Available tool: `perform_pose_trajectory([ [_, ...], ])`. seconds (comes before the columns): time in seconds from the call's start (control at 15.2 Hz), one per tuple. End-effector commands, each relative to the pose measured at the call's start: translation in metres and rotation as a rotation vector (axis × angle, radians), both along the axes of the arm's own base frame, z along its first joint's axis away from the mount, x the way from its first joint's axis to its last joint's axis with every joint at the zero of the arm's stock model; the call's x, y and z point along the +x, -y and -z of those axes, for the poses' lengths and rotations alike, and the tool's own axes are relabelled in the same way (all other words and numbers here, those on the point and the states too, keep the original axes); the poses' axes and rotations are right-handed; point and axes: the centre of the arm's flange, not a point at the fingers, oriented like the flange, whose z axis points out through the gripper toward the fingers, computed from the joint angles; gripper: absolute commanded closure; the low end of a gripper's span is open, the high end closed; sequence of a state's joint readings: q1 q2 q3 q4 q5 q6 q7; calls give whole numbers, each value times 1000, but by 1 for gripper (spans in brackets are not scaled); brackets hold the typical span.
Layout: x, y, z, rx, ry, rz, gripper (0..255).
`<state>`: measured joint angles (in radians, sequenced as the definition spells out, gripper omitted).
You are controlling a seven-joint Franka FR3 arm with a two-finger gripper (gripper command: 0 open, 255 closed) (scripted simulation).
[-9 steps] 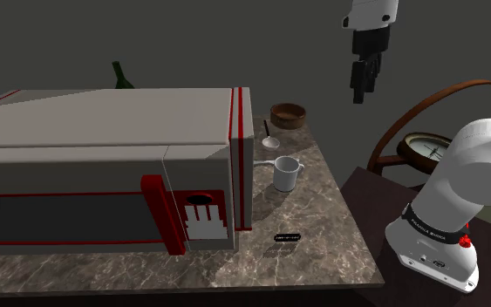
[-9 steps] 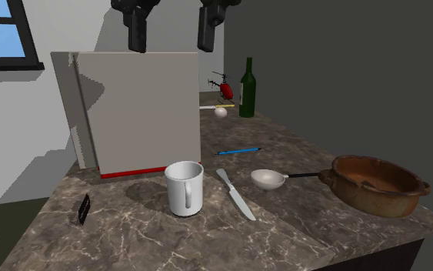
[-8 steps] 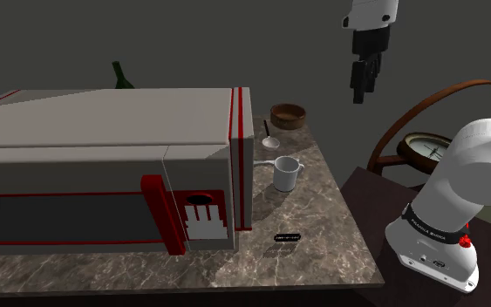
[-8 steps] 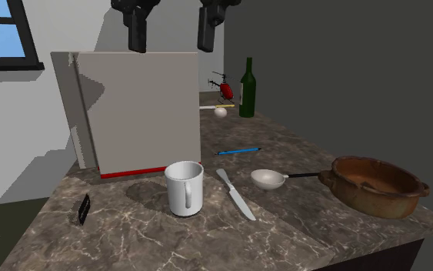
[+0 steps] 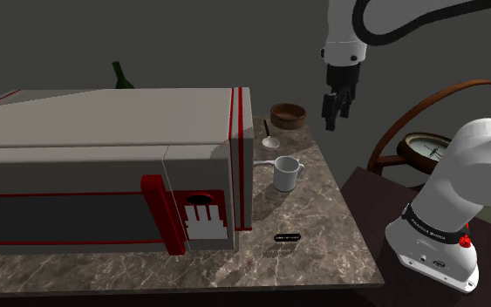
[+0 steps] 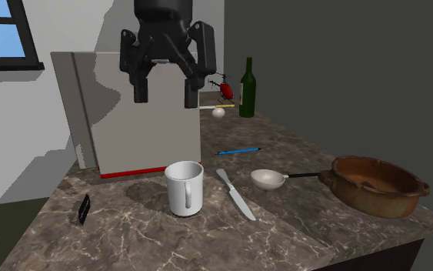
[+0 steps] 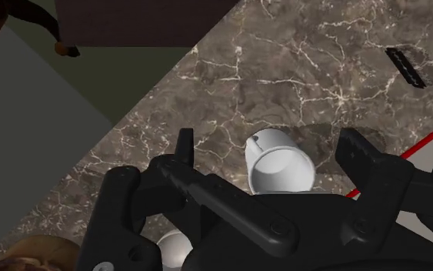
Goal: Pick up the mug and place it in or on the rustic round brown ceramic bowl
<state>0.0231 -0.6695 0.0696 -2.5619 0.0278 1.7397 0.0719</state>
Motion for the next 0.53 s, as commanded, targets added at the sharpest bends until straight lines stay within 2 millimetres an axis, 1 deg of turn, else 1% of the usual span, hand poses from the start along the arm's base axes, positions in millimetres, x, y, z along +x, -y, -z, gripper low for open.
perform_pose_trajectory([
  [0.0, 9, -13, 20, -5, 20, 11, 0],
  [0.46, 43, -56, 90, -22, 79, 46, 0],
])
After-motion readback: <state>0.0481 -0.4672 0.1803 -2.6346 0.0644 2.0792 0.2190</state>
